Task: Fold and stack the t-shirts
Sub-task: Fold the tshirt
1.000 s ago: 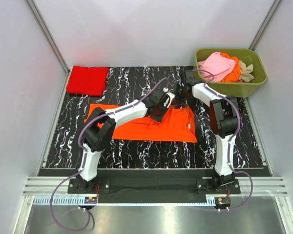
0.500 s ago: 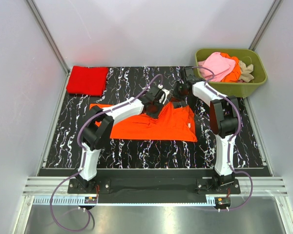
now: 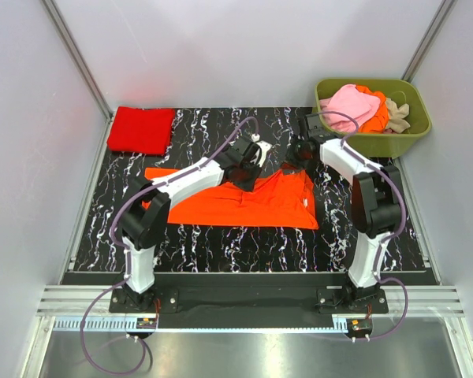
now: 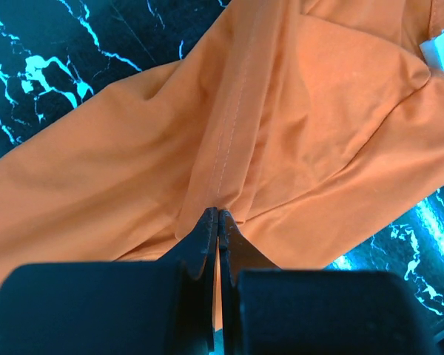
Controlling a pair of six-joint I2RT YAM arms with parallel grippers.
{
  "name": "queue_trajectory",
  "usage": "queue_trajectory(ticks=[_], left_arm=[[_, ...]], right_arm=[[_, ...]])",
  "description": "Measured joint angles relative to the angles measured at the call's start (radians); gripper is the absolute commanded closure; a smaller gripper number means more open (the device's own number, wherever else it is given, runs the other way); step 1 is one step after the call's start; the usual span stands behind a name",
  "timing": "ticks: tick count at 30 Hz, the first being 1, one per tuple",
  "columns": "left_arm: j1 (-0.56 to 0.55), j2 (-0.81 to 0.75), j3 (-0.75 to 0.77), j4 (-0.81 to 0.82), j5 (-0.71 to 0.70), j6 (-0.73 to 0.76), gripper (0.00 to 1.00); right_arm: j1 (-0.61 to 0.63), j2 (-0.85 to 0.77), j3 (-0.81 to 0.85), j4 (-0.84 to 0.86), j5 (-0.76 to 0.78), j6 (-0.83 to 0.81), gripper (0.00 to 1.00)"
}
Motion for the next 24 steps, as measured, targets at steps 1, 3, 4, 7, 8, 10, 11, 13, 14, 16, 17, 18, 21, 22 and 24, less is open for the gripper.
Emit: queue_trajectory(ticks=[1,3,4,7,8,10,11,13,14,16,17,18,21,22,24], left_arm=[[0.002,-0.005,-0.005,-0.001,0.002,0.001,1.00],[0.005,-0.011,-0.018,-0.003,0.007,0.005,1.00],[0.007,-0.013,-0.023,-0.005,0.011,0.007,1.00],[0.011,-0.013,-0.034,-0.008,0.023,0.014,1.00],[0.011,-0.013,-0.035,-0.011,0.025,0.016,1.00],[0.012,-0.013,-0.037,-0.019,0.030,0.023,1.00],[0.012,-0.013,-0.037,-0.022,0.033,0.026,1.00],[0.013,-0.013,-0.037,-0.030,0.038,0.035,1.00],[0.013,-0.013,-0.037,-0.033,0.041,0.041,1.00],[0.013,-0.013,-0.037,-0.041,0.050,0.051,1.00],[0.012,-0.013,-0.037,-0.047,0.055,0.058,1.00],[0.013,-0.013,-0.037,-0.053,0.061,0.064,1.00],[0.012,-0.013,-0.037,-0.070,0.082,0.075,1.00],[0.012,-0.013,-0.037,-0.075,0.088,0.077,1.00],[0.012,-0.013,-0.039,-0.084,0.101,0.082,1.00]], right_arm=[[0.000,-0.019,-0.016,0.001,0.004,0.002,1.00],[0.000,-0.066,-0.057,0.011,0.013,0.010,1.00],[0.000,-0.087,-0.080,0.014,0.015,0.016,1.00],[0.003,-0.148,-0.171,0.041,0.021,0.038,1.00],[0.005,-0.167,-0.204,0.052,0.023,0.046,1.00],[0.009,-0.205,-0.277,0.075,0.026,0.064,1.00],[0.012,-0.225,-0.317,0.093,0.028,0.074,1.00],[0.016,-0.261,-0.385,0.110,0.030,0.092,1.00],[0.018,-0.277,-0.415,0.122,0.030,0.099,1.00],[0.021,-0.311,-0.468,0.145,0.029,0.113,1.00],[0.023,-0.325,-0.488,0.158,0.030,0.117,1.00],[0.025,-0.338,-0.503,0.169,0.030,0.121,1.00],[0.032,-0.388,-0.554,0.201,0.031,0.131,1.00],[0.035,-0.400,-0.565,0.207,0.034,0.132,1.00],[0.042,-0.426,-0.592,0.222,0.046,0.136,1.00]])
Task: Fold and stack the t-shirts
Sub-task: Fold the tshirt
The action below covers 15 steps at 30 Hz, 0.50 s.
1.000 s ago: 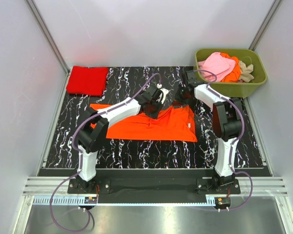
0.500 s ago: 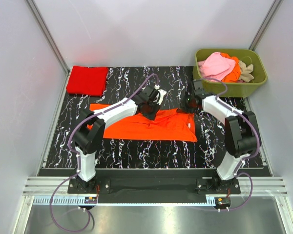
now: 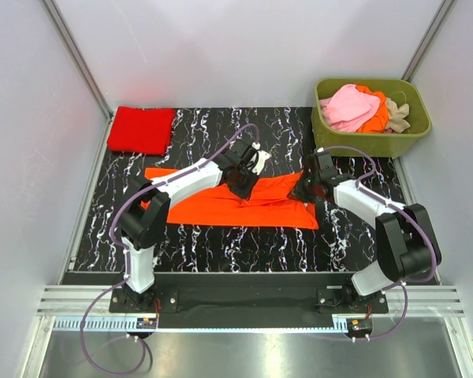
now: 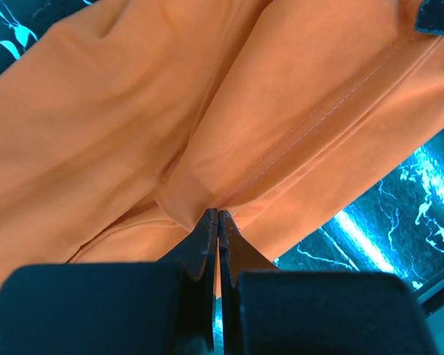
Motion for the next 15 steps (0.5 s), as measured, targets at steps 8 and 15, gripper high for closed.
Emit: queue_trajectory(ticks=[8,15], left_arm=[[0.000,0.000,-0.012,-0.013,0.022,0.010,0.74],[0.001,-0.005,-0.014,-0.055,-0.011,0.001,0.59]], right_arm=[[0.028,-0.018,-0.081,0.040,0.010,0.011,0.81],[0.035,-0.083,-0.091,0.026,0.016,0.021,0.70]])
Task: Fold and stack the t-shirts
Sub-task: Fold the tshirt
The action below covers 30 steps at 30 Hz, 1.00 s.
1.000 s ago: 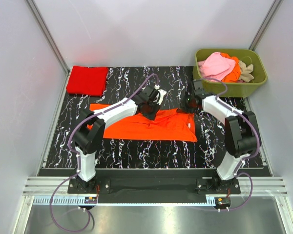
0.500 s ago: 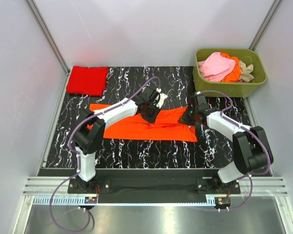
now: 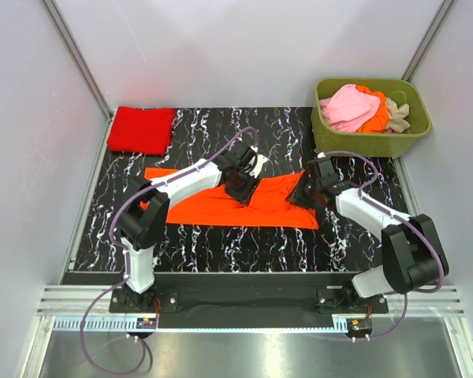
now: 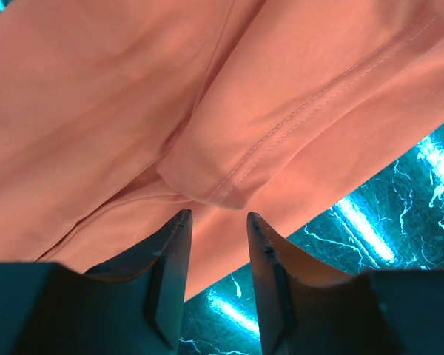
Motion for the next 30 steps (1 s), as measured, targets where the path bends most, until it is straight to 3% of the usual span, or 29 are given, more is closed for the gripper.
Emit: queue_trajectory(ticks=[7,17,22,30], left_arm=[[0.008,0.001,0.077,-0.026,0.041,-0.049,0.62],[0.010,0.117,0.063,0.024,0.078,-0.169,0.73],[0.010,0.117,0.000,0.042,0.054,-0.220,0.71],[0.016,0.045,-0.014,0.044,0.017,-0.283,0.58]], right_arm=[[0.000,0.002,0.062,-0.002,0.002,0.011,0.78],[0.001,0.208,0.085,0.046,0.032,0.019,0.81],[0.000,0.248,0.119,0.043,0.066,0.007,0.79],[0.000,0.225,0.169,-0.007,0.120,0.003,0.78]])
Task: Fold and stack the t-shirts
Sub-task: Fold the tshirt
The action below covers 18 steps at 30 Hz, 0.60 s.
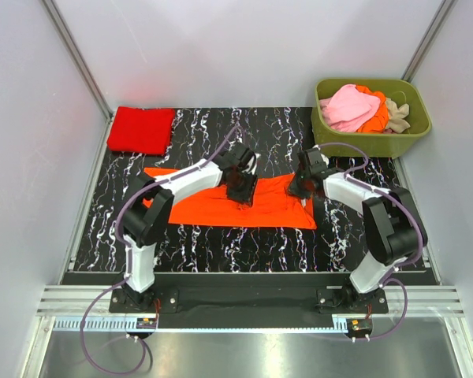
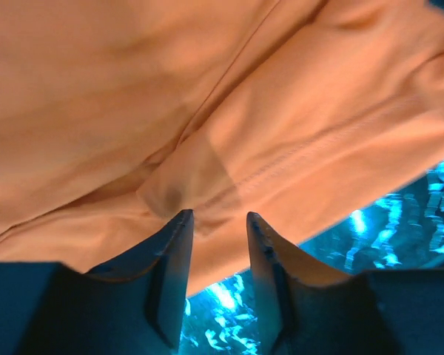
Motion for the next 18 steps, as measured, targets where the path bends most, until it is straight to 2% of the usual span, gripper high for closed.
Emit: queue_trajectory(ticks=[5,9,15,18], left_arm=[[0.063,-0.054,0.040,0.000,0.047,-0.025,0.57],[0.194,-0.070,0.043,0.010,0.094,-0.034,0.60],[0.446,-0.070,-0.085,0.039,0.108,-0.092,0.60],[0.522,-0.074,-0.172,0.044,0.100,-0.125,0.59]], right_arm=[[0.000,-0.095,0.001,-0.036,0.003,0.005,0.76],[0.000,-0.176,-0.002,-0.043,0.002,0.005,0.76],[0.000,-0.235,-0.009,-0.058,-0.006,0.002,0.78],[0.000,-0.248,-0.019,-0.074,-0.026,0.021,0.80]])
